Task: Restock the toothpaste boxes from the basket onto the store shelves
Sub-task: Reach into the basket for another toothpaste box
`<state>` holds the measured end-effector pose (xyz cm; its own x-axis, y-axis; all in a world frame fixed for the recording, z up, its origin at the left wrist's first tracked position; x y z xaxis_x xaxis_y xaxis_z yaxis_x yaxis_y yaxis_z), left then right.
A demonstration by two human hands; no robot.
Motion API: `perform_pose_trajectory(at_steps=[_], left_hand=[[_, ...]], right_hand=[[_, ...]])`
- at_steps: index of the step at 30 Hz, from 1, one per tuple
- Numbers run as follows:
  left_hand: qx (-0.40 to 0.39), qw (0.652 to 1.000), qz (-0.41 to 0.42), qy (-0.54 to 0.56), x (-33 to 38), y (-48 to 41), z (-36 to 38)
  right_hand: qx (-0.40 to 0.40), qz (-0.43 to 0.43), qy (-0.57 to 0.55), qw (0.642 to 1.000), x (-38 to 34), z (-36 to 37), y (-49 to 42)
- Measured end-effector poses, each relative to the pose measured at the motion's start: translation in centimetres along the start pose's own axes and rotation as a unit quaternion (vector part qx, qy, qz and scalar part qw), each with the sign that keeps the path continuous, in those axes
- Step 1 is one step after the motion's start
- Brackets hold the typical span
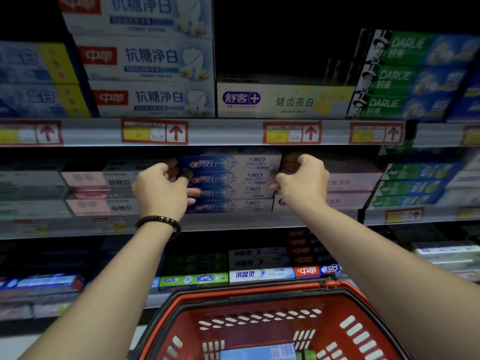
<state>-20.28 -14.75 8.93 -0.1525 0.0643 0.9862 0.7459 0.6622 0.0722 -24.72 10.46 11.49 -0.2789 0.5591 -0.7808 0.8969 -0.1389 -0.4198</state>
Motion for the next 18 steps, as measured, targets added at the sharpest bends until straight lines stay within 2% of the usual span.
perform_pose_trajectory(at_steps=[8, 13, 18], left_hand=[[0.003, 0.999, 0.034, -0.006, 0.8, 0.8, -0.8], [0.020, 0.997, 0.074, -0.020, 1.1, 1.2, -1.6], [0.025, 0.997, 0.076, -0.007, 1.1, 2.0, -2.5]], right_hand=[[-0.016, -0.003, 0.005, 1.000, 0.4, -0.8, 0.0], [-0.001, -0.018, -0.025, 1.000, 0.9, -1.9, 0.8], [0.008, -0.022, -0.068, 0.997, 1.2, -3.0, 2.0]])
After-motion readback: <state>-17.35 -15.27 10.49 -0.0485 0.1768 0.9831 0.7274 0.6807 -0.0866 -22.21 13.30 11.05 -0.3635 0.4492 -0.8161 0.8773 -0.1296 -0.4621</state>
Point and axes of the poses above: each hand's wrist, its own y-axis away from the middle knuckle, its own z-axis out of the palm, x = y × z, the point moved 2 cm from there along -y, towards the middle knuckle, and after that the axes turned 12 degrees about -z, right-handed, at the moved point
